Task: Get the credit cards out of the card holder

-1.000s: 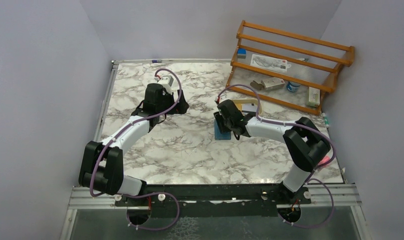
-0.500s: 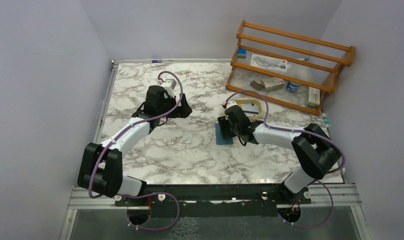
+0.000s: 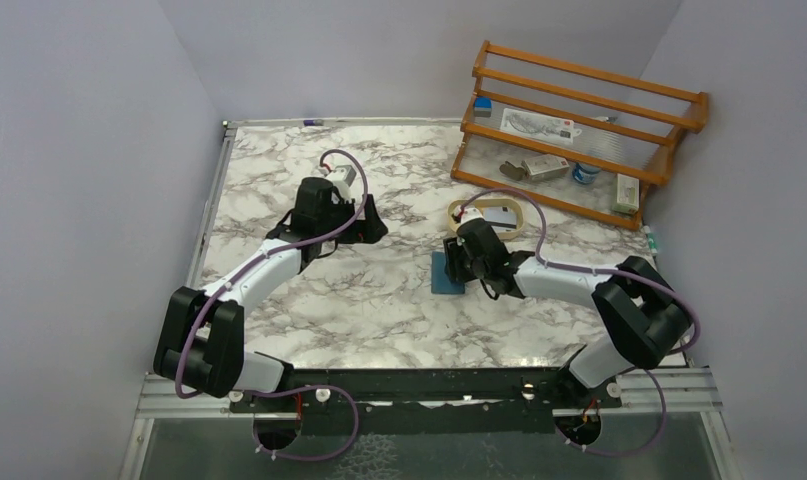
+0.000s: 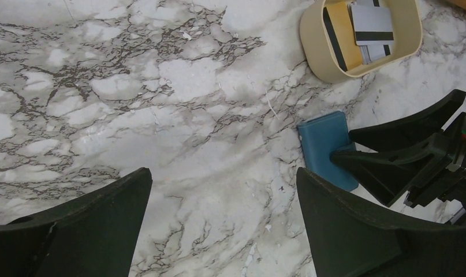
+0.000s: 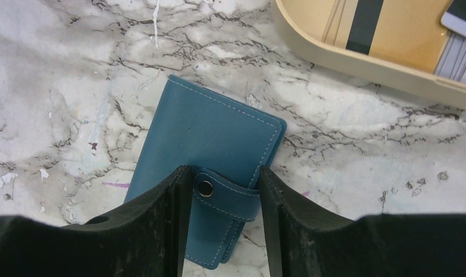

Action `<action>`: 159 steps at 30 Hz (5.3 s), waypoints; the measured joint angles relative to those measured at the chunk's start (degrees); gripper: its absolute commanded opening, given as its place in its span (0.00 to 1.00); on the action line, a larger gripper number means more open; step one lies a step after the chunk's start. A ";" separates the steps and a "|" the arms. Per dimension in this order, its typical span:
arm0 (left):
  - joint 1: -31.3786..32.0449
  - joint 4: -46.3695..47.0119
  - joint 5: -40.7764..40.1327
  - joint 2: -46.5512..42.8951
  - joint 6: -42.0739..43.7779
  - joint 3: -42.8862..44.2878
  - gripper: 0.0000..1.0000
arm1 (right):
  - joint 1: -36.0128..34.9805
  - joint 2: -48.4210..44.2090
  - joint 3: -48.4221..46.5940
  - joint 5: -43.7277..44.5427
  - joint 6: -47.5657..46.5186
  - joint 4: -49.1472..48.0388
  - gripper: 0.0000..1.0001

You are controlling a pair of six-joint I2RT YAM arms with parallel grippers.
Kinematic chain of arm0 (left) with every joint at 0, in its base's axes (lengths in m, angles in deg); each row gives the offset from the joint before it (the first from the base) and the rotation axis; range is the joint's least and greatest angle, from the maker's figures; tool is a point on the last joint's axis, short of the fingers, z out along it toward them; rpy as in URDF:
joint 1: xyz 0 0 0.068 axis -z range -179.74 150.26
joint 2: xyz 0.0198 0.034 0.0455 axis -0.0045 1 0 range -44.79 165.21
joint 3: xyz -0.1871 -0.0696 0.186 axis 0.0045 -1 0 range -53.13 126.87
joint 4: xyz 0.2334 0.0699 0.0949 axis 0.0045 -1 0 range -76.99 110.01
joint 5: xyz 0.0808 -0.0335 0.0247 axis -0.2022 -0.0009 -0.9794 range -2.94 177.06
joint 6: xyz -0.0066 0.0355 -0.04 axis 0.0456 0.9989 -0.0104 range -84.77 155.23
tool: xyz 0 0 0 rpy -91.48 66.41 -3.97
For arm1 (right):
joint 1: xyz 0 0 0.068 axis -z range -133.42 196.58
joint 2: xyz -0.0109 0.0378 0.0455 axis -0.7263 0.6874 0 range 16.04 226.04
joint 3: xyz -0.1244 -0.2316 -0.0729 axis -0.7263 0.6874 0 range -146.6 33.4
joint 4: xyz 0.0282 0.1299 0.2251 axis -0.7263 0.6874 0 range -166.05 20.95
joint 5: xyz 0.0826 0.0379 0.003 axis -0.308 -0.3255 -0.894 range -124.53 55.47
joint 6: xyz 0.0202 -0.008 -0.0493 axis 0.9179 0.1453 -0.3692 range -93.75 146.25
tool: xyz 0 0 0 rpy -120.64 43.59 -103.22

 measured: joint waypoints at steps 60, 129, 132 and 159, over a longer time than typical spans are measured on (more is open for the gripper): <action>22.71 23.37 -4.63 19.93 -18.97 -3.02 0.00 | 0.15 -4.87 3.28 -8.09 7.96 -0.07 0.33; 23.45 18.88 -9.79 20.76 -14.16 -0.42 0.00 | -6.14 0.61 -4.31 -2.91 -0.11 7.56 0.01; 23.45 18.34 -10.47 20.35 -13.68 -0.39 0.00 | -6.10 0.17 -4.31 -3.21 0.13 6.62 0.01; 22.69 9.29 -16.59 16.13 -9.68 -1.16 0.03 | -0.70 -12.90 -0.42 -13.27 -0.26 -12.92 0.01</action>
